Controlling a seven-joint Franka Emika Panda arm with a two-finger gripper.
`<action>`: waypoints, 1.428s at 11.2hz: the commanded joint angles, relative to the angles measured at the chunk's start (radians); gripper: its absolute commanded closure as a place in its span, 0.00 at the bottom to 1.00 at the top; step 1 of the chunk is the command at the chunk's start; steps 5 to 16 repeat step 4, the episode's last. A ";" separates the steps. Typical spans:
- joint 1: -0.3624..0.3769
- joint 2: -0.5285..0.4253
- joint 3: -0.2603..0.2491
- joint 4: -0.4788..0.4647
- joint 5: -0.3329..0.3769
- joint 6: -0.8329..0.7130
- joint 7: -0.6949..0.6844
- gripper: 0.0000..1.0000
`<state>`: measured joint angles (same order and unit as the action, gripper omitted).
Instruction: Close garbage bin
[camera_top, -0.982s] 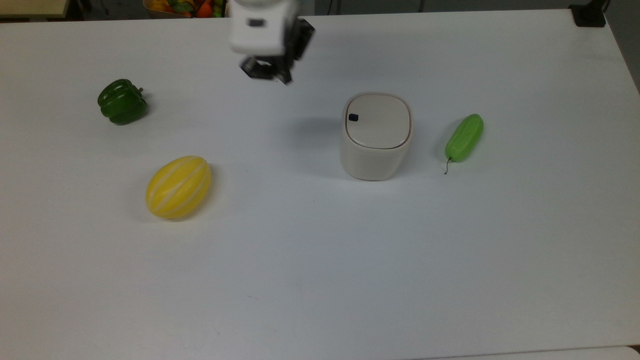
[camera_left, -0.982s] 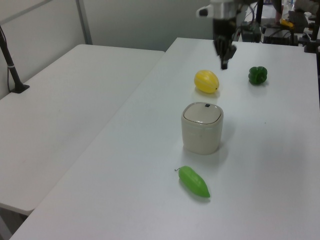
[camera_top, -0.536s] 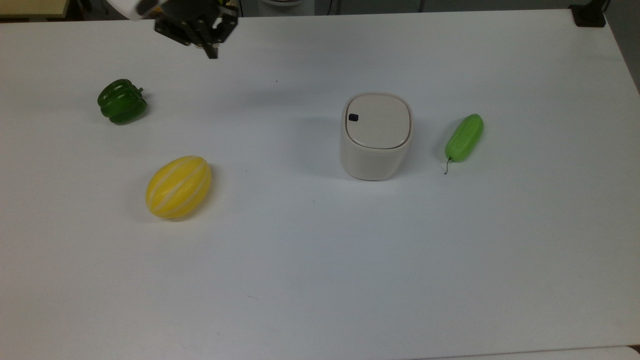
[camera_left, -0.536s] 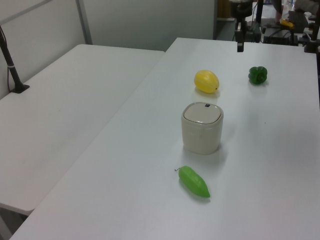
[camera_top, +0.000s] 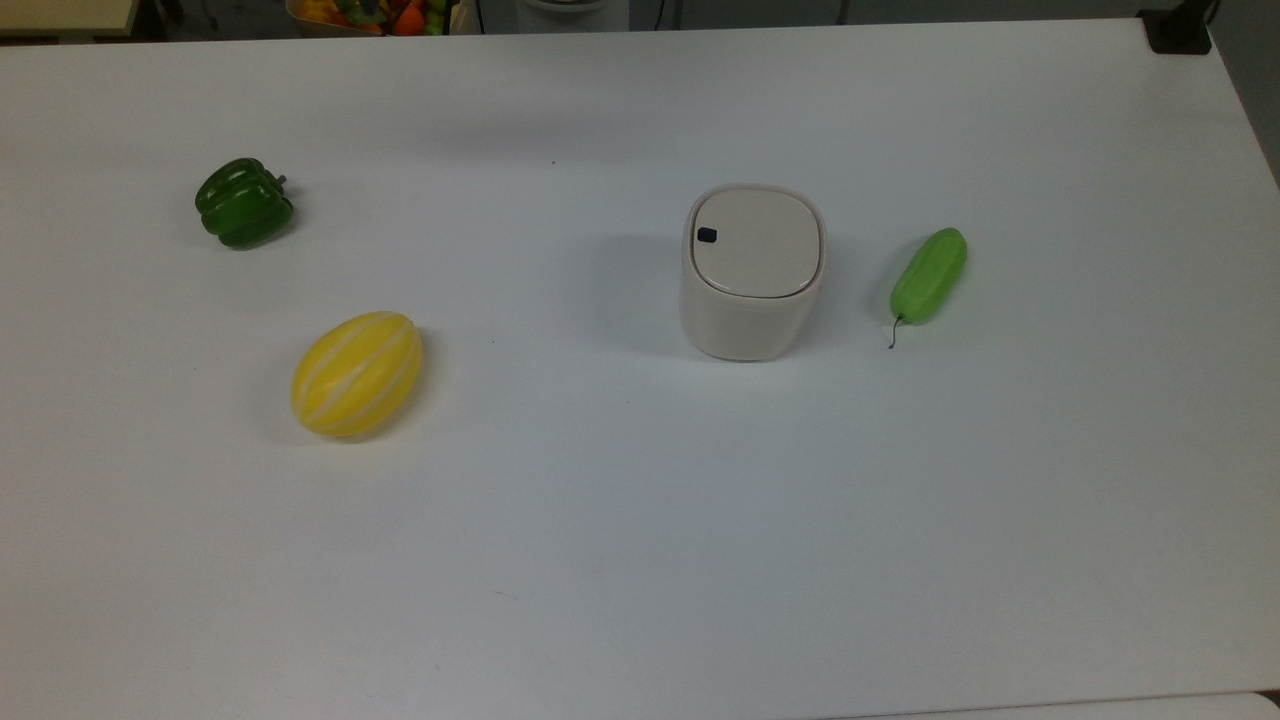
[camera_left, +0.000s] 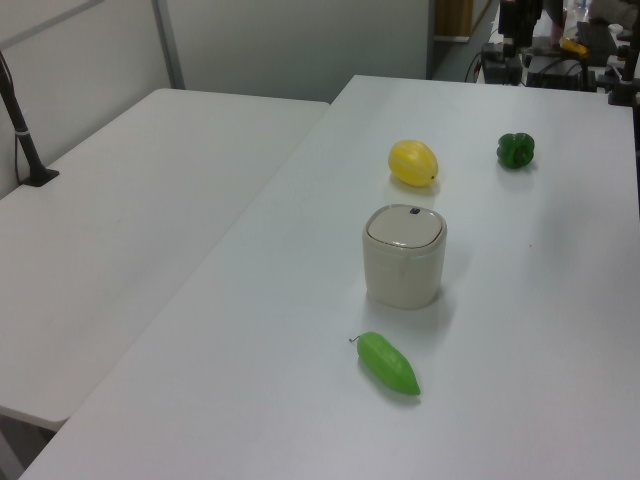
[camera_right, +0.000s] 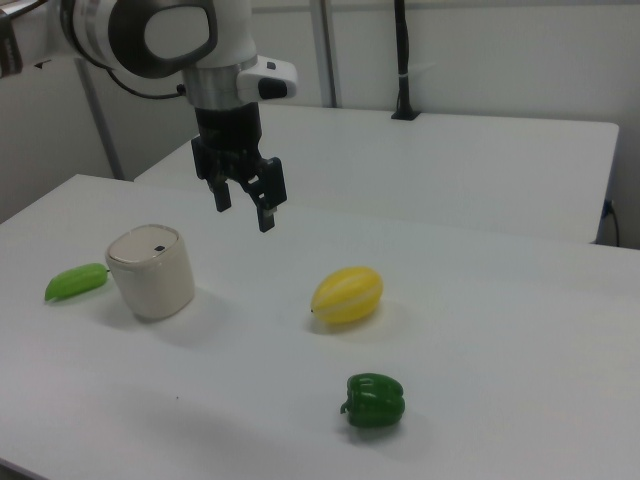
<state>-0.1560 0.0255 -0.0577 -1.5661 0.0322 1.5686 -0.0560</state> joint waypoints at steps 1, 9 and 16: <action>0.012 -0.027 0.004 -0.041 -0.025 -0.007 0.027 0.00; 0.003 -0.041 0.001 -0.043 -0.025 -0.010 0.056 0.00; 0.003 -0.041 0.001 -0.043 -0.025 -0.010 0.056 0.00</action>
